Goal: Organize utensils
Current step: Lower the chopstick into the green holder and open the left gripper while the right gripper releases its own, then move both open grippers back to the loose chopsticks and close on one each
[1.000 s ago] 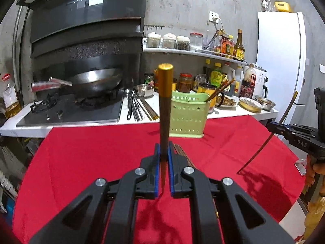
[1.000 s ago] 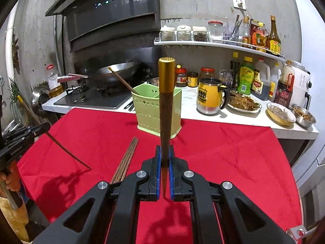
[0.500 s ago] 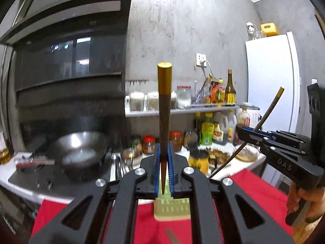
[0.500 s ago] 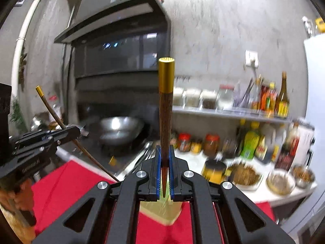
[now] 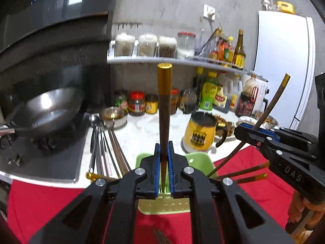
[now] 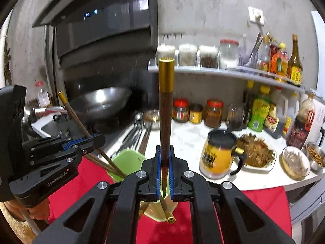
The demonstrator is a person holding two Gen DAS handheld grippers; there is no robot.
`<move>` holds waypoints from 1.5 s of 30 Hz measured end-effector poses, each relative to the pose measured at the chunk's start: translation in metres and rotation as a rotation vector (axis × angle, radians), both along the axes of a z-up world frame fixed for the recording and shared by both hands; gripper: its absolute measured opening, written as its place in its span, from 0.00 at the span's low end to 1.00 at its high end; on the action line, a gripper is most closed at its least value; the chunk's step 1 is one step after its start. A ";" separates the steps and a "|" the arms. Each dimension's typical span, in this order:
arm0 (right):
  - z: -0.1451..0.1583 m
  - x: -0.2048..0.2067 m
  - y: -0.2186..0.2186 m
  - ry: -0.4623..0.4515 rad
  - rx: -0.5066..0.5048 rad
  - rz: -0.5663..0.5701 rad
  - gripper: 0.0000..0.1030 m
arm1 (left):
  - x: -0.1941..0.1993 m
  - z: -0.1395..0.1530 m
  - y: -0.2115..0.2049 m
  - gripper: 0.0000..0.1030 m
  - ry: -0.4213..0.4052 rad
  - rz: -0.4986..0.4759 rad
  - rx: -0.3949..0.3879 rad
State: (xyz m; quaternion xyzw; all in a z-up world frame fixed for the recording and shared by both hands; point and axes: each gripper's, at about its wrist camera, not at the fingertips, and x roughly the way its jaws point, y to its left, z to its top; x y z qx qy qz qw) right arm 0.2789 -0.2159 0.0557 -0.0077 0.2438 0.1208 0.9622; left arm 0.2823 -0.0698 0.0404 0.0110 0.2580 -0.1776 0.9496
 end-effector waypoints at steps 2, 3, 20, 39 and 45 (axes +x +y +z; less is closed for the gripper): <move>-0.005 0.005 0.000 0.024 0.002 0.004 0.08 | 0.005 -0.007 0.000 0.06 0.020 0.001 0.004; -0.007 0.007 -0.001 0.031 0.006 0.004 0.08 | 0.007 -0.008 0.002 0.06 0.027 0.001 0.002; 0.034 -0.158 -0.035 -0.126 -0.004 -0.033 0.52 | -0.144 0.044 0.058 0.55 -0.142 0.181 0.054; -0.159 -0.230 0.019 0.276 -0.003 0.060 0.51 | -0.231 -0.144 0.090 0.55 0.305 0.243 0.143; -0.162 -0.214 0.045 0.314 0.009 0.124 0.20 | -0.226 -0.144 0.107 0.55 0.308 0.259 0.126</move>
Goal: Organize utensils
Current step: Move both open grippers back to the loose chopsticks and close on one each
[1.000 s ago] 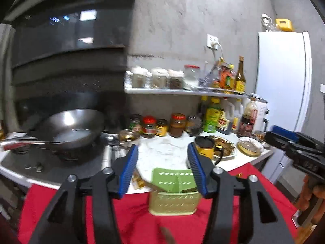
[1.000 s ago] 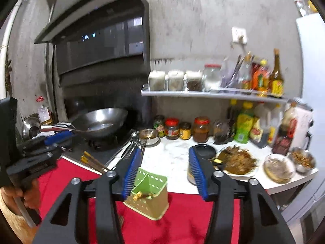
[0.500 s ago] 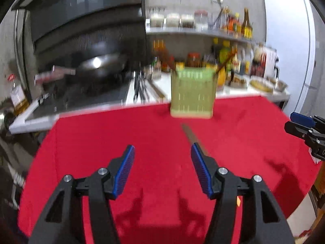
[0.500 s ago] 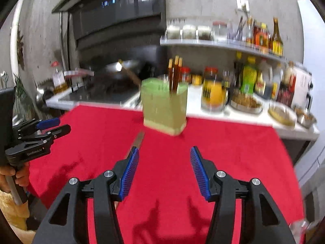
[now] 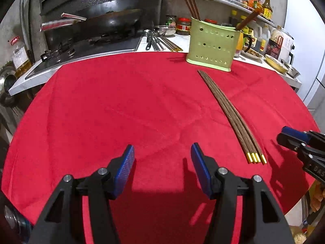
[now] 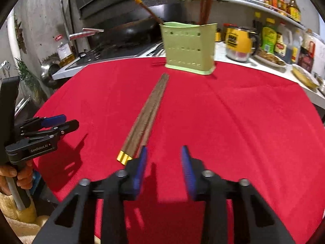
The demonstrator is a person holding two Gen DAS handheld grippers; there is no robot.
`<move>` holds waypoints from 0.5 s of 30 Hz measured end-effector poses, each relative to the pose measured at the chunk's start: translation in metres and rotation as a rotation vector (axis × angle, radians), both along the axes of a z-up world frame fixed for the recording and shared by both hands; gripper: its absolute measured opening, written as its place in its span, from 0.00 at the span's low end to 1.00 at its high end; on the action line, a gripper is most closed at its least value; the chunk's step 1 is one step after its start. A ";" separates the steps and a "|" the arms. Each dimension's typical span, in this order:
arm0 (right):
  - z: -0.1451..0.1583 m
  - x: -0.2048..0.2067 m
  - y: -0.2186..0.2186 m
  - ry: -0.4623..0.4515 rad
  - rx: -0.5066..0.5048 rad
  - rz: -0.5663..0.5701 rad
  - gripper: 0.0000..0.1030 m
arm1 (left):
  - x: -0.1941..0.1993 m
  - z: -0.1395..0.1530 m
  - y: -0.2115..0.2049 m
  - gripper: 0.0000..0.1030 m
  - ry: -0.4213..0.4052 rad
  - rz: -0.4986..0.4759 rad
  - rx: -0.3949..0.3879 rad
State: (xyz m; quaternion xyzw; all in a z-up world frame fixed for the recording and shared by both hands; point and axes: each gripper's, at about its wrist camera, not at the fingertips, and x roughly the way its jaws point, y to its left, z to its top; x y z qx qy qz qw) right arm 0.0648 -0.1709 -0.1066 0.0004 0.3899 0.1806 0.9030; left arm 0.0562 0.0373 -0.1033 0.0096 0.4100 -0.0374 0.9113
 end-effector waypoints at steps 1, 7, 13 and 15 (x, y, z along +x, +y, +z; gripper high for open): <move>-0.001 0.002 0.004 0.002 0.000 0.008 0.16 | 0.000 0.000 0.001 0.55 -0.003 0.002 0.002; -0.006 0.023 0.027 0.033 -0.010 0.029 0.12 | 0.008 -0.003 0.012 0.55 0.005 0.023 -0.023; -0.015 0.035 0.034 0.066 -0.043 0.020 0.11 | 0.014 -0.007 0.017 0.55 0.012 0.019 -0.044; -0.018 0.039 0.035 0.077 -0.050 0.018 0.10 | 0.015 -0.007 0.018 0.55 0.014 0.021 -0.049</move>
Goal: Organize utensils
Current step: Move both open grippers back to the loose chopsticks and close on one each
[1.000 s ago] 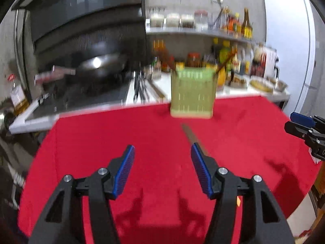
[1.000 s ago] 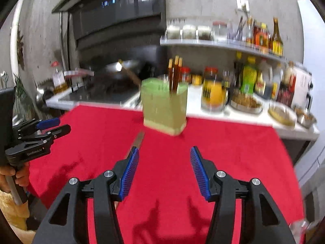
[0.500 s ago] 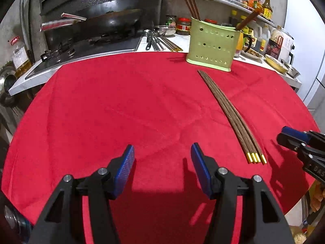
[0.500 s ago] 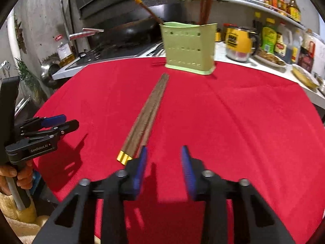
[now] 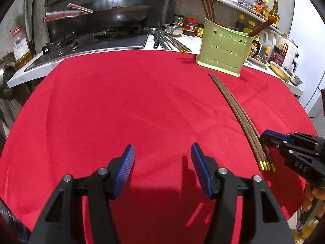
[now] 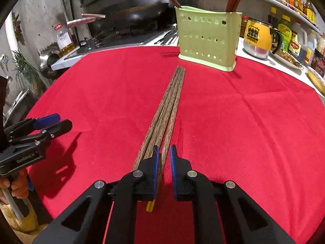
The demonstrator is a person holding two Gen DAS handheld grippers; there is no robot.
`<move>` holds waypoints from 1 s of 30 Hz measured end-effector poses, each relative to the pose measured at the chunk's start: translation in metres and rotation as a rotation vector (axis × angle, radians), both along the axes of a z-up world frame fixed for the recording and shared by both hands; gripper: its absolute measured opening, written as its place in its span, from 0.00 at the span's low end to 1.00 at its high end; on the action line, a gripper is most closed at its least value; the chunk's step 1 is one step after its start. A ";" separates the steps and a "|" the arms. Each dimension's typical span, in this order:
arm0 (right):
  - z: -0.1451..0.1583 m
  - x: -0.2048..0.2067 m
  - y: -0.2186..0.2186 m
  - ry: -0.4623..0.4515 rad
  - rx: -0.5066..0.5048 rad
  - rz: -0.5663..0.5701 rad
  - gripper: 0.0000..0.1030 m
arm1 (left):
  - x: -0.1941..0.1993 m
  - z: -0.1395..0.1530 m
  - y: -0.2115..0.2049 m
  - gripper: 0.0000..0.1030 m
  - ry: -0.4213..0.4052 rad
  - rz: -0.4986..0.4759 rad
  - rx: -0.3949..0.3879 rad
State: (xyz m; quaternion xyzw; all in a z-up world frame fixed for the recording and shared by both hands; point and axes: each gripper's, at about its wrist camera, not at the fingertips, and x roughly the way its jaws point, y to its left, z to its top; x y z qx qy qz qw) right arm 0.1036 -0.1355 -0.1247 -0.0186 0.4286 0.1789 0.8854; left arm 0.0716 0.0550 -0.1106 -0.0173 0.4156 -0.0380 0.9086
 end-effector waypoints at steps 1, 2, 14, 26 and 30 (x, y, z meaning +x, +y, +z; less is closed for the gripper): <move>-0.001 0.002 0.000 0.003 0.000 -0.003 0.09 | 0.000 0.000 0.000 0.55 0.001 0.001 -0.002; -0.001 0.004 -0.001 0.005 -0.007 -0.006 0.09 | 0.001 0.000 0.000 0.55 0.001 0.001 -0.005; -0.003 0.007 -0.026 0.003 -0.034 -0.061 0.07 | 0.000 0.005 -0.028 0.55 0.005 -0.077 -0.012; -0.007 -0.018 -0.102 -0.008 -0.019 -0.226 0.07 | 0.015 0.004 -0.088 0.40 0.039 -0.238 -0.069; -0.007 -0.019 -0.114 -0.013 -0.009 -0.240 0.09 | 0.027 -0.003 -0.101 0.32 0.083 -0.249 -0.103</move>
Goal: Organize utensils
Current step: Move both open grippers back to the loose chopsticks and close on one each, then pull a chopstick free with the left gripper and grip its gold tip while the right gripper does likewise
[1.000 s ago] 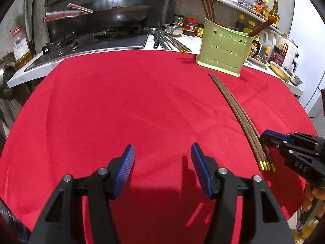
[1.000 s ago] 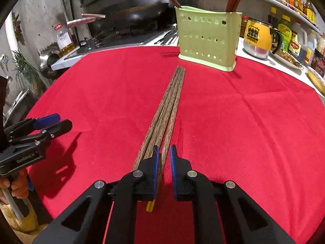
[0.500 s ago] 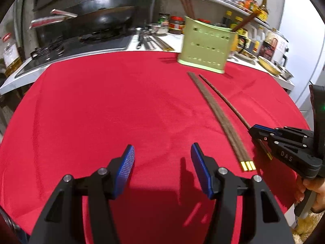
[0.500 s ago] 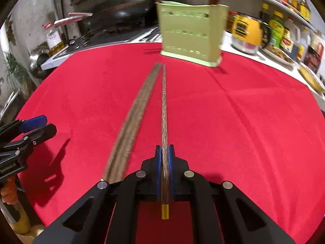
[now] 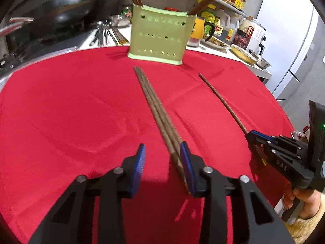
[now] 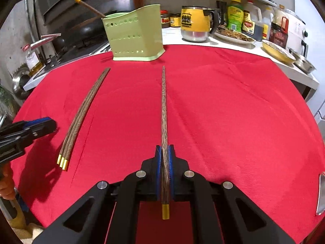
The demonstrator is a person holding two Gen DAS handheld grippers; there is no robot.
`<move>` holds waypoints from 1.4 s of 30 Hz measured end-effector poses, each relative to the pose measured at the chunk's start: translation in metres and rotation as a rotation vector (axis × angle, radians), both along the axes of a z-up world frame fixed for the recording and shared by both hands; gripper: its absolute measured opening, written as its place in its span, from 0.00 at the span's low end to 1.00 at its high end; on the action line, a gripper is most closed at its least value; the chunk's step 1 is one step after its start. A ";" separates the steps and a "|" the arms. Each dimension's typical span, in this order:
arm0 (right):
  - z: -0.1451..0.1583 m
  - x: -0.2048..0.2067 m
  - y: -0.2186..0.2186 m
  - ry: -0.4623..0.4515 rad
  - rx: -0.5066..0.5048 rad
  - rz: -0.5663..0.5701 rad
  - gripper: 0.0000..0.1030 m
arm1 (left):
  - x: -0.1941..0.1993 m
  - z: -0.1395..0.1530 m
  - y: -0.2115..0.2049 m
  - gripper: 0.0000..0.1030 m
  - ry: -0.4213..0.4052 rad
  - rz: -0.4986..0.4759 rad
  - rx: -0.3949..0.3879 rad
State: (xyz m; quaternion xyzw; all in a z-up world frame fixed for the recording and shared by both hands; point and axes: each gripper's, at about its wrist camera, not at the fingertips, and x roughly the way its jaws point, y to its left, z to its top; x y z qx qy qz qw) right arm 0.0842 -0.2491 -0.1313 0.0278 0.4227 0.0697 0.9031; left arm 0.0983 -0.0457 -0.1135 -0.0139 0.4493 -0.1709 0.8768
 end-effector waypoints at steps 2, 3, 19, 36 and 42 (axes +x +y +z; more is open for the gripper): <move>0.002 -0.001 -0.001 -0.013 0.002 0.001 0.09 | 0.004 -0.005 -0.006 0.29 0.013 0.004 0.019; 0.003 -0.002 -0.002 -0.018 0.005 0.001 0.09 | 0.005 -0.006 -0.008 0.28 0.017 0.002 0.027; 0.004 -0.004 0.004 -0.028 0.022 0.038 0.09 | 0.000 -0.013 -0.034 0.25 -0.031 -0.074 0.286; -0.002 -0.023 0.003 -0.043 0.015 0.069 0.30 | -0.032 -0.015 0.034 0.31 -0.084 -0.017 0.175; -0.002 -0.025 0.007 -0.049 -0.013 0.065 0.31 | -0.046 -0.017 0.023 0.31 -0.107 -0.015 0.212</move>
